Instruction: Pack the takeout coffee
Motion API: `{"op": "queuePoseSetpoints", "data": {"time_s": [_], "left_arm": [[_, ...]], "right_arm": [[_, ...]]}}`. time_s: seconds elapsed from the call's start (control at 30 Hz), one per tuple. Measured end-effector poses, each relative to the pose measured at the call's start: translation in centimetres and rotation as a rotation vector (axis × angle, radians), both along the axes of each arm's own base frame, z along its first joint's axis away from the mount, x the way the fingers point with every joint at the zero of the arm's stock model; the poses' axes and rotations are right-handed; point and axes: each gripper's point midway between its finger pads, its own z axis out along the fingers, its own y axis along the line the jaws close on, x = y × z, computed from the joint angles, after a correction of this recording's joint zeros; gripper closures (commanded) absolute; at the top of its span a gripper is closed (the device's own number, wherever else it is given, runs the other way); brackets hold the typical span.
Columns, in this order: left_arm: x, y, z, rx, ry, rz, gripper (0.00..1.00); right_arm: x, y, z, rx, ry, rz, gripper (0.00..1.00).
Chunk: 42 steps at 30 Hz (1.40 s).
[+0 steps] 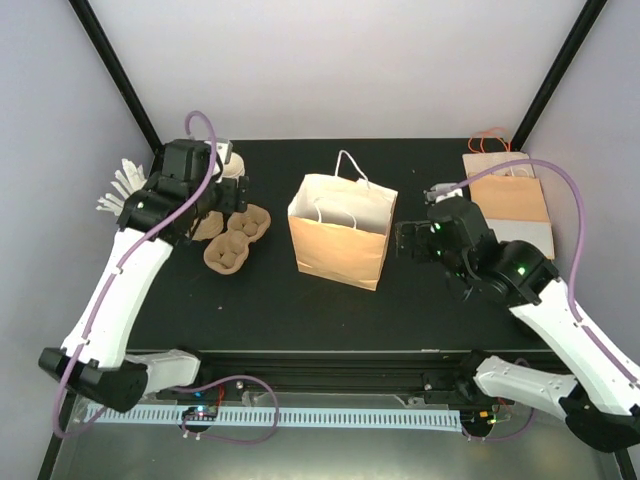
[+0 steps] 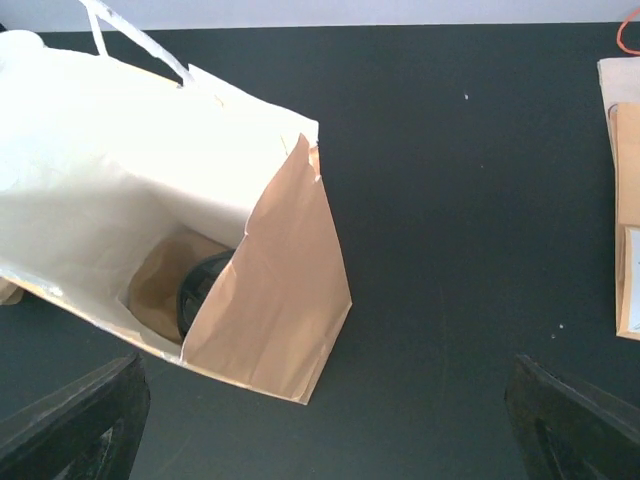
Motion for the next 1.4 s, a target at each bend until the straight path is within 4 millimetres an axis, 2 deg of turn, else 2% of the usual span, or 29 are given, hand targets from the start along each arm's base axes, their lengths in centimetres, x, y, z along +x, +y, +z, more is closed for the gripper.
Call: {"op": "queuePoseSetpoints", "data": {"time_s": [0.07, 0.2, 0.27, 0.33, 0.43, 0.63, 0.73, 0.9, 1.0, 1.1, 1.23, 1.4], "left_arm": [[1.3, 1.0, -0.6, 0.048, 0.008, 0.02, 0.13], [4.9, 1.6, -3.8, 0.142, 0.095, 0.015, 0.22], [6.4, 1.6, -6.0, 0.184, 0.151, -0.004, 0.35], [7.6, 1.5, -8.0, 0.224, 0.203, -0.028, 0.41], [9.5, 1.5, -9.7, 0.256, 0.254, -0.045, 0.43], [15.1, 2.5, -10.4, 0.263, 0.292, -0.017, 0.46], [17.0, 2.8, -12.4, 0.268, 0.339, -0.01, 0.46], [17.7, 3.0, -16.4, 0.287, 0.443, -0.017, 0.51], [17.7, 3.1, -17.6, 0.294, 0.477, -0.019, 0.57], [17.6, 3.3, -17.7, 0.295, 0.48, -0.018, 0.61], [17.9, 3.6, -17.2, 0.296, 0.466, -0.007, 0.53], [18.1, 3.9, -17.0, 0.298, 0.461, 0.001, 0.51]], "right_arm": [[-0.6, -0.3, 0.1, 0.018, -0.006, 0.006, 0.0], [-1.4, -0.6, 0.3, 0.051, -0.01, 0.018, 0.0], [-1.7, -0.6, 0.3, 0.065, -0.004, 0.025, 0.0], [-2.1, -0.7, 0.1, 0.073, 0.003, 0.032, 0.0], [-2.9, -0.9, -0.6, 0.08, 0.017, 0.048, 0.0], [-4.1, -1.5, -0.7, 0.093, 0.022, 0.069, 0.0], [-4.3, -1.4, -0.6, 0.101, 0.022, 0.079, 0.0], [-4.3, -1.2, -0.7, 0.09, 0.025, 0.093, 0.0], [-4.1, -1.1, -0.8, 0.078, 0.028, 0.098, 0.0], [-4.0, -1.1, -0.9, 0.068, 0.03, 0.102, 0.0], [-3.9, -1.0, -1.1, 0.054, 0.031, 0.105, 0.0], [-3.7, -0.9, -1.3, 0.042, 0.037, 0.108, 0.0]]}}
